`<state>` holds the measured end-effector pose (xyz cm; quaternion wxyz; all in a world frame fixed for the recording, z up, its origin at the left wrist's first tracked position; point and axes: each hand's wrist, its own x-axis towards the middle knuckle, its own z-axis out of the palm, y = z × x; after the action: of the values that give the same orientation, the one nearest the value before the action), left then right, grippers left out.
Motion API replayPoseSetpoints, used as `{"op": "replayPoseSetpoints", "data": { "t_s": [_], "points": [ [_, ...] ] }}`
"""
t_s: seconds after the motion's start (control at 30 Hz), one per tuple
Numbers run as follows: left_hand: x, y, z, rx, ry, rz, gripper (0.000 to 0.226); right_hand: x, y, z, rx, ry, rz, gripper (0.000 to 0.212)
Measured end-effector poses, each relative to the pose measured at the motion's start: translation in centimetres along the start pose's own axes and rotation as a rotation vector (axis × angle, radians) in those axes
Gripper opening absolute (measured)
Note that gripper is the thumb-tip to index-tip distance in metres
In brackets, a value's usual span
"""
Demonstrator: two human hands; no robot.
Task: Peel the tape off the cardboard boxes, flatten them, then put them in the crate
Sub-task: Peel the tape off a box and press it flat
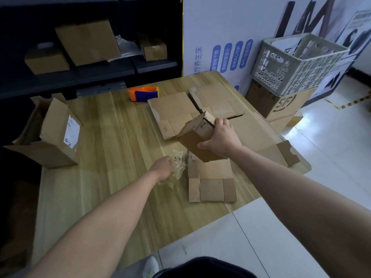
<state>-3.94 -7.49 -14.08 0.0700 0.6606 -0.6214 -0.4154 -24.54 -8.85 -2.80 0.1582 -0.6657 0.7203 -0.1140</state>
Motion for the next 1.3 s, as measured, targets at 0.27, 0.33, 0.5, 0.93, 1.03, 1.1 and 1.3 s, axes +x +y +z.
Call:
{"op": "replayPoseSetpoints", "data": {
  "t_s": [0.27, 0.33, 0.5, 0.93, 1.03, 1.1, 1.3],
  "points": [
    [-2.1, -2.4, -3.2, 0.246, 0.137, 0.093, 0.022, -0.1, -4.0, 1.0, 0.042, -0.021, -0.044, 0.093],
    [-2.5, -2.6, -3.6, 0.204, 0.141, 0.076, 0.023, -0.3, -5.0, 1.3, 0.042, -0.023, -0.057, 0.093],
    [-3.3, -2.2, -6.2, -0.045, 0.353, 0.069, 0.019, -0.7, -7.3, 1.8, 0.053, 0.02, -0.034, 0.092],
    [-5.8, 1.1, -12.3, -1.104, 0.215, 0.048, 0.058, -0.8, -13.7, 4.6, 0.324, -0.07, -0.195, 0.085],
    [-5.6, 0.6, -12.6, -1.112, 0.174, 0.044, 0.048, -0.9, -12.9, 4.4, 0.448, -0.08, -0.155, 0.067],
    [-5.3, 0.8, -12.8, -1.132, 0.137, 0.058, 0.043, -0.8, -12.3, 4.2, 0.454, -0.061, -0.141, 0.059],
    [-4.6, 1.9, -12.8, -1.073, 0.143, 0.049, 0.065, -1.1, -11.2, 2.9, 0.204, 0.006, -0.186, 0.072]
  ]
}}
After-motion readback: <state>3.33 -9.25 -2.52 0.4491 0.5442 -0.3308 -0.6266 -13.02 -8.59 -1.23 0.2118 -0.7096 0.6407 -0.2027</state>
